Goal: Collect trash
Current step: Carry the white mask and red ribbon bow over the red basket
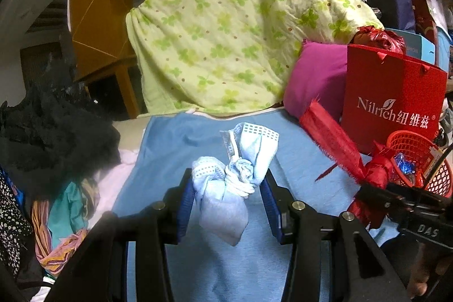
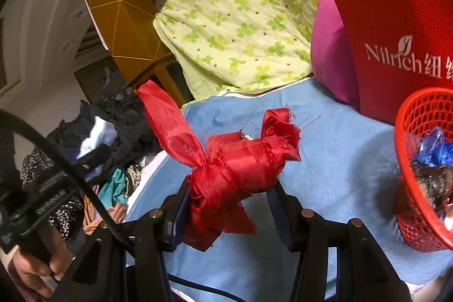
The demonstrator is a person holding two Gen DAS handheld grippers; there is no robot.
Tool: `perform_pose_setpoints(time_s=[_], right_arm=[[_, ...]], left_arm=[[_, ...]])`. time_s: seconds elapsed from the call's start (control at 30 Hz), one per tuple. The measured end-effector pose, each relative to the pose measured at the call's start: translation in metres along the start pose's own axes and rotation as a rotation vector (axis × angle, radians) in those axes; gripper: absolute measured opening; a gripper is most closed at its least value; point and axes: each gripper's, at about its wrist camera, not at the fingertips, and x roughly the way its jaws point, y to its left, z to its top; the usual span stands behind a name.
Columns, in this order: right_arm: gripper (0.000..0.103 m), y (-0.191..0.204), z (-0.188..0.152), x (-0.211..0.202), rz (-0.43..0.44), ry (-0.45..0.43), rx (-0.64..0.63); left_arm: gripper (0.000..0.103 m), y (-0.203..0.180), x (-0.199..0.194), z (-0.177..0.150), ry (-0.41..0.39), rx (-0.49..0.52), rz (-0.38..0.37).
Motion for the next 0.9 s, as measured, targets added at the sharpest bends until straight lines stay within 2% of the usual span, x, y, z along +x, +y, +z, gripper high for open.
perform_pose_setpoints(time_s=[0.43, 0.9], right_arm=[[0.055, 0.015, 0.006, -0.050, 0.001, -0.075, -0.051], [0.056, -0.006, 0.005, -0.088, -0.061, -0.128, -0.041]], left_arm=[[0.049, -0.018, -0.019, 0.007, -0.028, 0.026, -0.009], [0.049, -0.053, -0.017, 0.009, -0.015, 0.072, -0.056]])
